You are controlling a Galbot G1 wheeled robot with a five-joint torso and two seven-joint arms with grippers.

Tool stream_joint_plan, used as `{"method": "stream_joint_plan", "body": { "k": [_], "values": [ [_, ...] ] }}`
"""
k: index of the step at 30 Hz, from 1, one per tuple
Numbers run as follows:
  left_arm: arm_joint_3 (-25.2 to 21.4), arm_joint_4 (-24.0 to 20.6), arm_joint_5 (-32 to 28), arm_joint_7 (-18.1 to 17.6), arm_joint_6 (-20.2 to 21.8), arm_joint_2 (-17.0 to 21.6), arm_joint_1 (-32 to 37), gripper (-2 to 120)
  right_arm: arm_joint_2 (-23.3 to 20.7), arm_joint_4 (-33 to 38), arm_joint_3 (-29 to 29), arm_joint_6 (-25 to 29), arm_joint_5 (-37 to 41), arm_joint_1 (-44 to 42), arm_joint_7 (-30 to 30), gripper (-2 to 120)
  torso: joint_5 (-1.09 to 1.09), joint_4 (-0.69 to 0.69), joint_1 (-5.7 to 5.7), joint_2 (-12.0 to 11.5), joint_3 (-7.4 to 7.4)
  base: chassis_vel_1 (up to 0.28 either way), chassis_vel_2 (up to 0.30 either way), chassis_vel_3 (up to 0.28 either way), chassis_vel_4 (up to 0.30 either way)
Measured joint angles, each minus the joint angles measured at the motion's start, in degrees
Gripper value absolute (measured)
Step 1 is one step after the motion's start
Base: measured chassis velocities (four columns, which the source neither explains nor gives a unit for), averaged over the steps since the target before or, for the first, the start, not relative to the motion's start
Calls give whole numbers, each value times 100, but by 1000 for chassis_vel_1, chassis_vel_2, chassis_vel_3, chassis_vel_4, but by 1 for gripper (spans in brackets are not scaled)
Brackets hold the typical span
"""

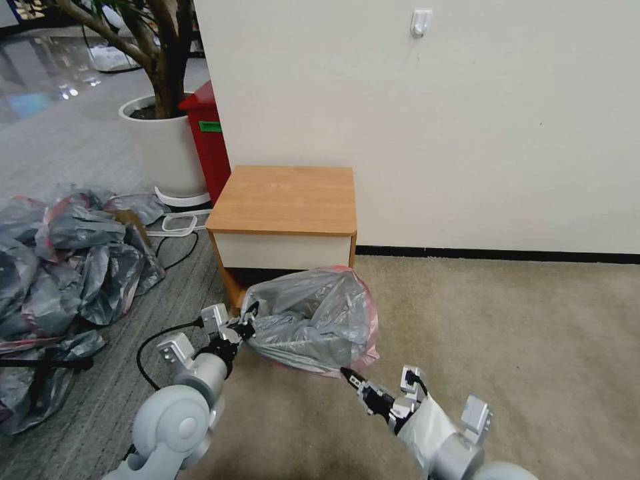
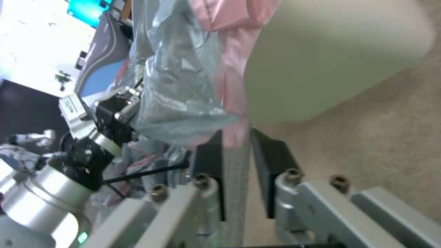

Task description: Pick up the garbage bag from the table and place it over the trash can.

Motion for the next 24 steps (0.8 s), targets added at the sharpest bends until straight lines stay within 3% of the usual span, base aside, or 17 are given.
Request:
{"method": "stream_joint_plan", "body": {
  "k": [11, 15, 16, 20, 24],
  "values": [
    [-8, 33, -15, -103, -7, -22, 21, 7, -38, 526, 548, 840, -557, -522, -212, 60, -1, 0, 0, 0, 0, 0, 0, 0, 0],
    [-8, -43, -79, -147, -8, 37, 56, 7, 402, 634, 752, 1131, -739, 278, -203, 79, 0, 0, 0, 0, 0, 0, 0, 0, 0],
    [-8, -43, -79, -147, -8, 37, 56, 7, 402, 634, 752, 1131, -739, 278, -203, 79, 0, 0, 0, 0, 0, 0, 0, 0, 0],
    [33, -123, -81, -148, -5, 43, 88, 7, 850, 171, 474, 1445, -1343, 774, -262, 96, 0, 0, 0, 0, 0, 0, 0, 0, 0],
    [70, -176, -83, -149, -1, 28, 90, 7, 1200, -91, 321, 1610, -1611, 904, -330, 99, 0, 0, 0, 0, 0, 0, 0, 0, 0]
  ]
}}
